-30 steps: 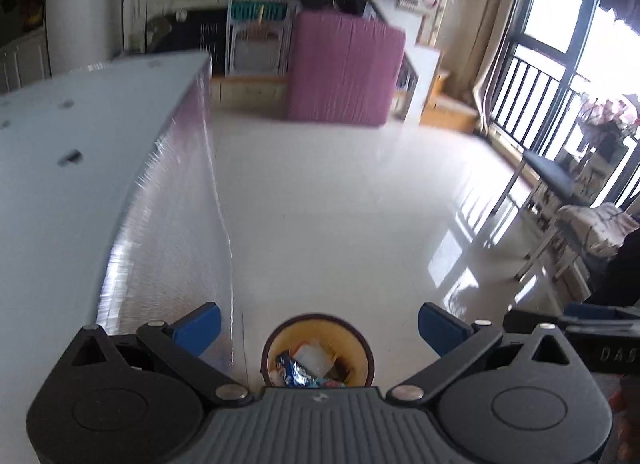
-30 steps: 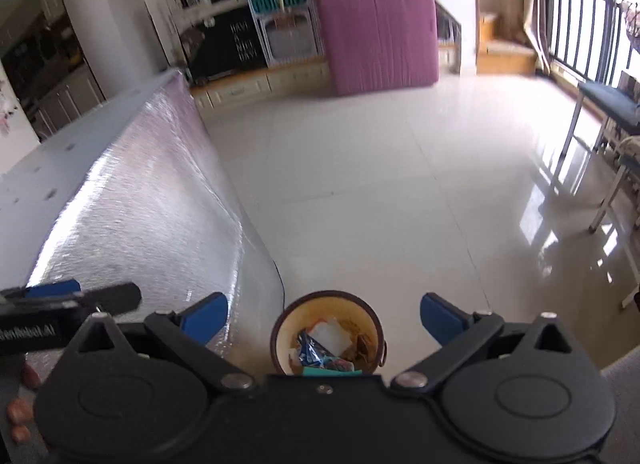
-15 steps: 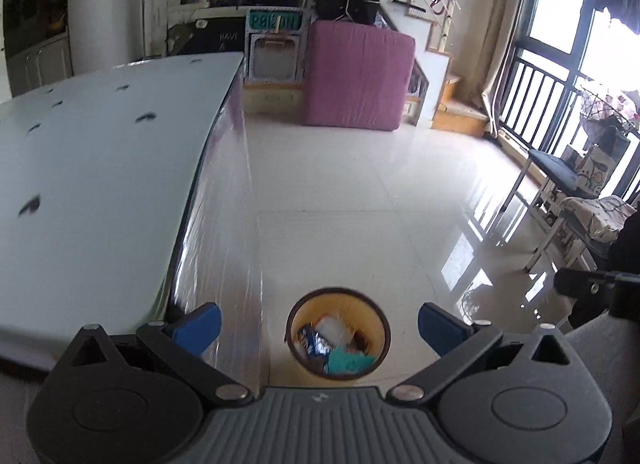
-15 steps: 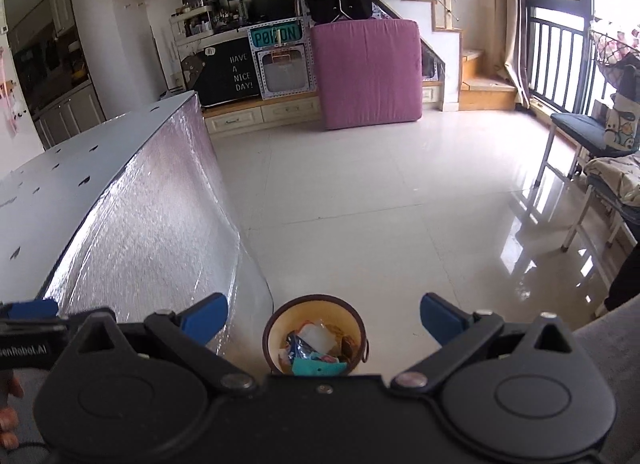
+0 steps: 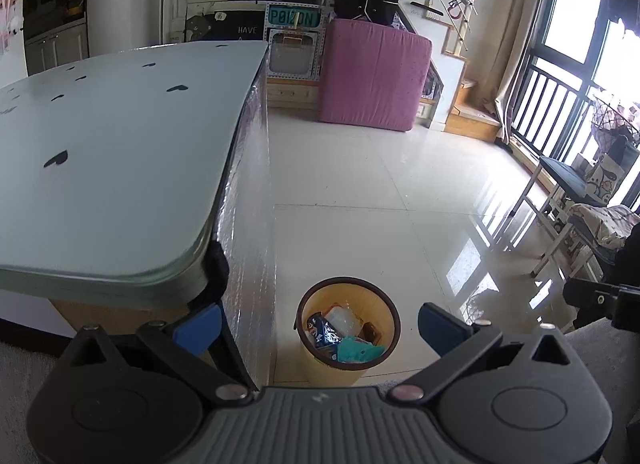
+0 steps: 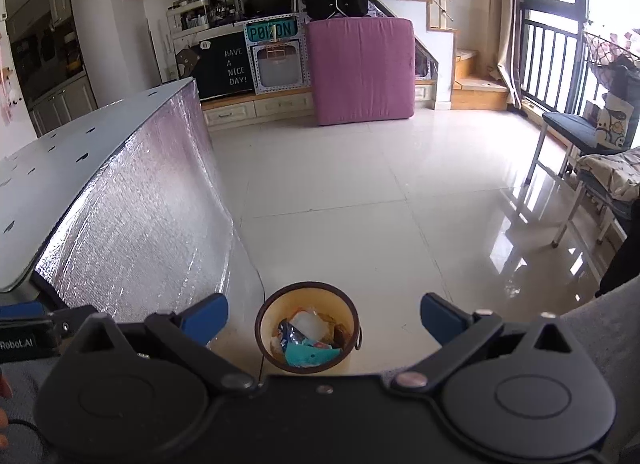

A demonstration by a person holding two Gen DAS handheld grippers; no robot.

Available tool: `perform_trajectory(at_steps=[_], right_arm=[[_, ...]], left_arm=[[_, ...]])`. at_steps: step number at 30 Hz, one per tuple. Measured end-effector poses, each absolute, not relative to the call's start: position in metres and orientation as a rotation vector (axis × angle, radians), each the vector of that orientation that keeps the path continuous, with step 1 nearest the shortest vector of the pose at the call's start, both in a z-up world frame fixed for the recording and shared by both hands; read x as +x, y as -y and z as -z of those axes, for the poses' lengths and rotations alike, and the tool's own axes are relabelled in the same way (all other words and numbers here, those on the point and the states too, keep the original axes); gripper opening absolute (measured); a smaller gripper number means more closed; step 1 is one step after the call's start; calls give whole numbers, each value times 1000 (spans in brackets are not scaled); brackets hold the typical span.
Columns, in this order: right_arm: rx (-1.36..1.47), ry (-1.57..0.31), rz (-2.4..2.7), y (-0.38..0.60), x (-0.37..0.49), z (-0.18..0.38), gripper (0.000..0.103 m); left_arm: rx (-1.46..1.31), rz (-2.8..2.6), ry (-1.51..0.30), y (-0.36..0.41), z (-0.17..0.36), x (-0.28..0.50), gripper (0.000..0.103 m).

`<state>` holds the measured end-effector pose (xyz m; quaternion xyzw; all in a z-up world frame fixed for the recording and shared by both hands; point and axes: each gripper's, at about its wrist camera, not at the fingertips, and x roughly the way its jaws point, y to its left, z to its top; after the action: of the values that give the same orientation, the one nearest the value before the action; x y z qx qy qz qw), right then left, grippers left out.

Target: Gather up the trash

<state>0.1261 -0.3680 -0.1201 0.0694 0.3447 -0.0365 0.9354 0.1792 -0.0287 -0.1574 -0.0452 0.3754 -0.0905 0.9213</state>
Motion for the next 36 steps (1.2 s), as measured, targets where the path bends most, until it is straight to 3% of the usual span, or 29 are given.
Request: perform_trajectory(at_steps=[36], right_arm=[[94, -651, 82, 351, 111, 120, 103]], left_arm=[[-101, 176, -725, 23, 154, 167, 103]])
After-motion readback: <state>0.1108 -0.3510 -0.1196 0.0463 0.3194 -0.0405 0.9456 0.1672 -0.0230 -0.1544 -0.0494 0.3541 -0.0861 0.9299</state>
